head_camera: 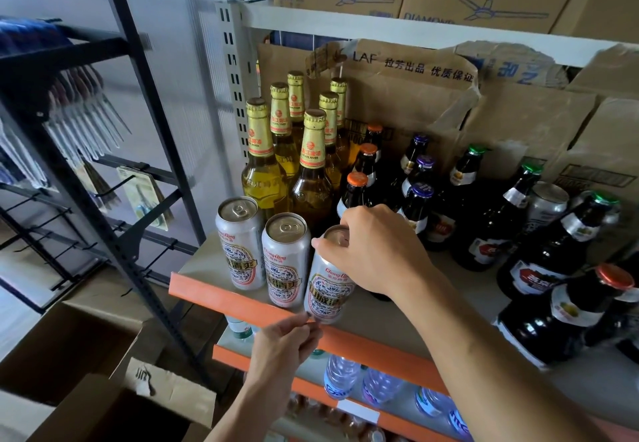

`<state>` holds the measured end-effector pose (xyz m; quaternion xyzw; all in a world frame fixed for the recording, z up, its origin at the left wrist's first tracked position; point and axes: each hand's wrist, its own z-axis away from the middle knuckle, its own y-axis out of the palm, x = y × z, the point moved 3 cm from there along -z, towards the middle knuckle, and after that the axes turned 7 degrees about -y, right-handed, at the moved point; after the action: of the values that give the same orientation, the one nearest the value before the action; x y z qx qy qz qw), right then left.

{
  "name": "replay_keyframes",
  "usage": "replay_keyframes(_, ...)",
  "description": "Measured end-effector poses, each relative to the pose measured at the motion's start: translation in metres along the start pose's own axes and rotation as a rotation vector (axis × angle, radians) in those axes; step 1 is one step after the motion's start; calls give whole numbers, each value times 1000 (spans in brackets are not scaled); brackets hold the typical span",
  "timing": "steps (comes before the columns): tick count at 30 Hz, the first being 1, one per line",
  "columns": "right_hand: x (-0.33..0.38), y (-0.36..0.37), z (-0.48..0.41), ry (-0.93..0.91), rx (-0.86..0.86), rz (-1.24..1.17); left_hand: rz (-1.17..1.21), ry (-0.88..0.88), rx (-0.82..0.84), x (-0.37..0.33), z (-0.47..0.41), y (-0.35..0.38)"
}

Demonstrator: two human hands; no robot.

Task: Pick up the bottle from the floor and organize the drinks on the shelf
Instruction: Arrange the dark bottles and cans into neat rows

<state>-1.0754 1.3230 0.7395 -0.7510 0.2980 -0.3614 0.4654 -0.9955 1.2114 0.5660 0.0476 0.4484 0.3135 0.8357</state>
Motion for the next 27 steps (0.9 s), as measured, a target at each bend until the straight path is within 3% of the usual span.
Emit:
replay_keyframes(12, 9, -5, 13, 21, -38, 50, -107, 7, 75, -1, 2, 9)
replay_keyframes(27, -25, -4, 21, 192, -56, 48, -201, -5, 244, 5, 11, 35)
